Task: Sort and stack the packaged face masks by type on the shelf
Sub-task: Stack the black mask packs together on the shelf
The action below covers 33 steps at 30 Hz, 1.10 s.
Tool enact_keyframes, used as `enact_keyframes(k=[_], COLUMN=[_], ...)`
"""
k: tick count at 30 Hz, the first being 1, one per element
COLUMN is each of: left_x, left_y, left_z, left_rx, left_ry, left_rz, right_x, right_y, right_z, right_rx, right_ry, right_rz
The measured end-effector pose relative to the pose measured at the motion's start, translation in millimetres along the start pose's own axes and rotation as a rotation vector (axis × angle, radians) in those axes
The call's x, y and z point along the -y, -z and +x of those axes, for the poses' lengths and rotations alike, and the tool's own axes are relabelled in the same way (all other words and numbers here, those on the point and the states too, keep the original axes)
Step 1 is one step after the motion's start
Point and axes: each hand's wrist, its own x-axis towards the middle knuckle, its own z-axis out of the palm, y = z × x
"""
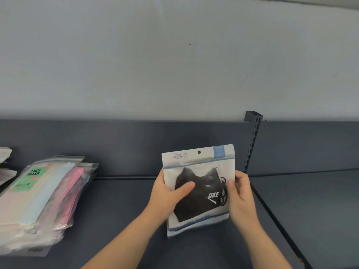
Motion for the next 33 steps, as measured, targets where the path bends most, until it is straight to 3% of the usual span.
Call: enact_keyframes(k=[3, 6, 10, 17, 21, 30, 33], left_x=[-2, -1, 9, 21, 27, 27, 22], left_y=[8, 18, 26, 21, 21, 15, 20], left_z=[4, 2, -7, 3, -1, -3, -3], left_rx=[0.013, 0.098, 0.278, 0.115, 0.116, 0.068, 0.036], left_ry=[-0.088, -0.022, 0.075, 0.099, 0.162, 0.200, 0.126], left_rz=[0.149, 0.246, 0.361, 0.191, 0.159, 0.113, 0.140], right_x=[1, -12, -20, -10, -24, -18, -9], right_y=[3, 12, 19, 12, 7, 3, 2], right_z=[-1, -7, -19, -7, -8, -6, -6], right_rx=[0.004, 0.102, 0.274, 0.246, 0.300, 0.322, 0.306], right_ry=[0.048, -0.073, -0.215, -0.136, -0.154, -0.182, -0.169], right_rz=[0.090, 0.180, 0.113, -0.020, -0.113, -0.026, 0.052])
